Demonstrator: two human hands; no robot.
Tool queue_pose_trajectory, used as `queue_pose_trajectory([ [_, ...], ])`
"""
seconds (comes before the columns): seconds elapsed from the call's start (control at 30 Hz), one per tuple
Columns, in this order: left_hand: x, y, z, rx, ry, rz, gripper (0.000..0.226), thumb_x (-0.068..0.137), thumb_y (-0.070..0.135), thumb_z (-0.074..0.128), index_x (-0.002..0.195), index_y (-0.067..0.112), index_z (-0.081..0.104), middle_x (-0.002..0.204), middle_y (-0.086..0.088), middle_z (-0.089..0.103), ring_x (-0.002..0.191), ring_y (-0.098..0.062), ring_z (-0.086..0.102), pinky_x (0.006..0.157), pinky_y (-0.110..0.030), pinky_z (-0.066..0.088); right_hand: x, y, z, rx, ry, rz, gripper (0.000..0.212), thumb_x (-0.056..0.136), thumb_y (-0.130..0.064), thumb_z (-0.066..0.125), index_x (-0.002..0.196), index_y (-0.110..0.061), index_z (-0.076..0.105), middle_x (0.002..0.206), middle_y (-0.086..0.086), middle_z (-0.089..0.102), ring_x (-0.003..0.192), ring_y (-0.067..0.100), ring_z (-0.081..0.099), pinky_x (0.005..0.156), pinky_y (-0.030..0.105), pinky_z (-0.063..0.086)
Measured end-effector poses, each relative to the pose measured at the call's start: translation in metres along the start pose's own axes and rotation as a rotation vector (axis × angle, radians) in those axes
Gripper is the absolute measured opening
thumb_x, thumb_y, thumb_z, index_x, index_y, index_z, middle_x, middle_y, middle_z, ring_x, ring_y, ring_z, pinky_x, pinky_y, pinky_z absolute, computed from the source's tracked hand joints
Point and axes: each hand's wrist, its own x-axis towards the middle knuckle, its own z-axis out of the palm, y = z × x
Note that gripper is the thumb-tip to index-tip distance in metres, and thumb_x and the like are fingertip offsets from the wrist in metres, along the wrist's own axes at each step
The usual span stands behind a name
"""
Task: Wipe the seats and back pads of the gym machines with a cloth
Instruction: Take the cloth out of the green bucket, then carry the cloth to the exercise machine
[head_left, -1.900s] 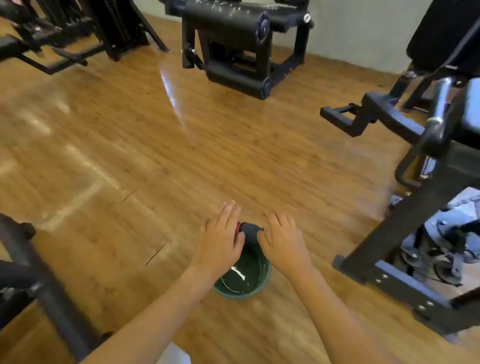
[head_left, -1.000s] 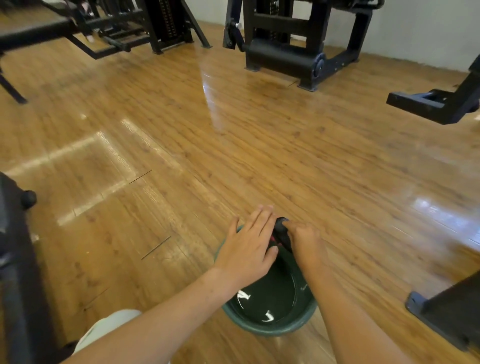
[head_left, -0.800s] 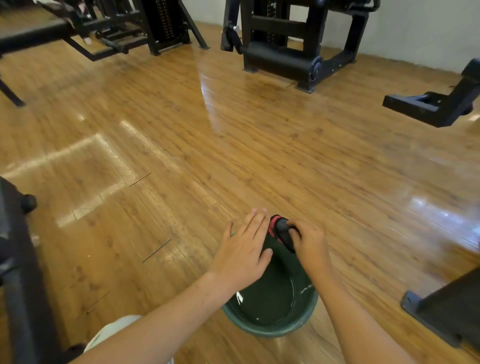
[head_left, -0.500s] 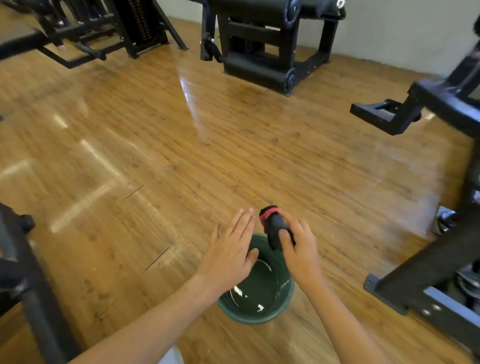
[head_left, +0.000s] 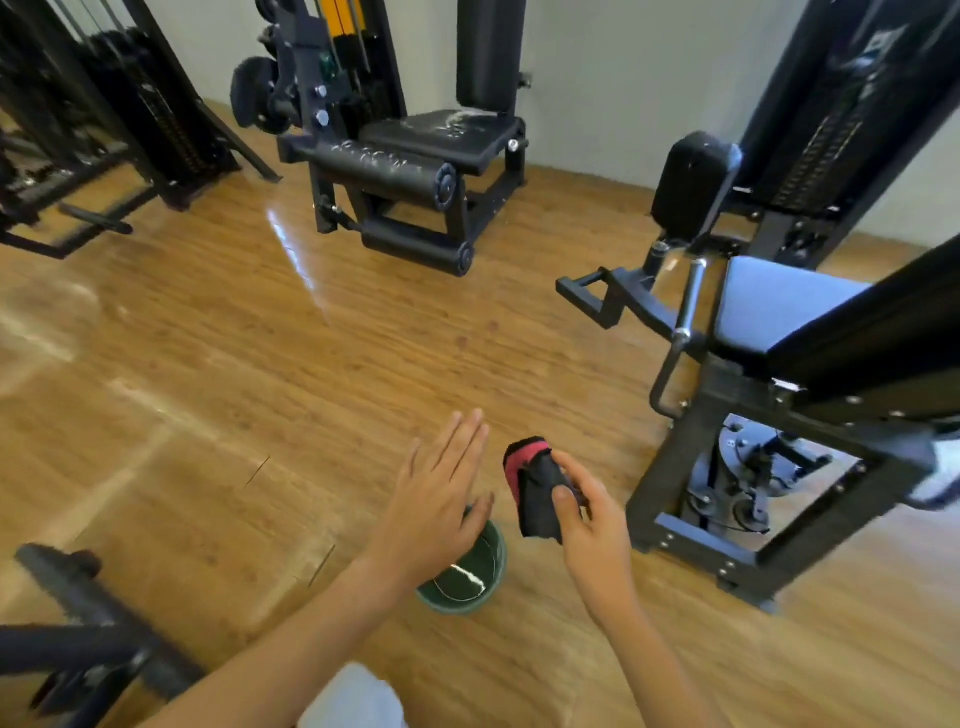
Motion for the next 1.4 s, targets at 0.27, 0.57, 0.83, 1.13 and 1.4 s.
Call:
queue_pose_trajectory([
  [0.27, 0.082, -0.033, -0.061, 0.004, 0.007, 0.196, 0.079, 0.095, 0.043, 0.049, 0.163, 0.014, 0.021, 0.173, -0.002, 0.008, 0.159, -0.019, 0.008, 0.117, -0.054, 0.034, 0.025, -0.094, 0.002, 0.039, 0.278, 0.061, 0.037, 0.1, -0.018, 0.053, 0.12, -0.047, 0.059, 0.109, -0.019, 0.066, 0.098, 0.008, 0.064, 0.086, 0.04, 0.056],
  [0.57, 0.174, -0.029, -0.09, -0.022, 0.008, 0.577, 0.082, 0.089, 0.042, 0.054, 0.162, 0.016, 0.026, 0.172, -0.002, 0.016, 0.158, -0.021, 0.014, 0.115, -0.055, 0.035, 0.031, -0.142, 0.023, 0.157, 0.723, 0.073, 0.041, 0.098, -0.009, 0.055, 0.114, -0.046, 0.061, 0.098, -0.017, 0.068, 0.095, 0.014, 0.065, 0.08, 0.036, 0.056],
  [0.83, 0.161, 0.13, -0.097, -0.081, -0.026, 0.873, 0.089, 0.092, 0.036, 0.06, 0.164, 0.02, 0.01, 0.173, 0.001, -0.001, 0.159, -0.018, -0.006, 0.12, -0.056, 0.017, -0.06, -0.126, -0.09, 0.093, 0.981, 0.028, 0.042, 0.099, -0.014, 0.052, 0.13, -0.041, 0.057, 0.122, -0.007, 0.063, 0.115, 0.013, 0.059, 0.094, 0.046, 0.053],
  [1.13, 0.085, 0.379, -0.088, -0.141, 0.024, 0.944, 0.088, 0.095, 0.034, 0.06, 0.164, 0.022, 0.008, 0.173, 0.002, 0.003, 0.158, -0.016, -0.006, 0.119, -0.059, 0.02, -0.233, -0.1, -0.296, -0.29, 1.019, -0.056, 0.049, 0.1, -0.012, 0.05, 0.134, -0.046, 0.044, 0.121, -0.015, 0.055, 0.111, -0.01, 0.05, 0.085, 0.003, 0.041],
  [1.4, 0.068, 0.547, -0.067, -0.078, 0.055, 0.933, 0.083, 0.093, 0.043, 0.049, 0.164, 0.017, 0.015, 0.173, 0.001, 0.0, 0.158, -0.019, -0.003, 0.117, -0.058, 0.013, -0.296, -0.063, -0.462, -0.386, 1.08, -0.064, 0.052, 0.098, -0.012, 0.052, 0.136, -0.046, 0.041, 0.107, -0.009, 0.055, 0.103, 0.004, 0.051, 0.082, 0.014, 0.04],
])
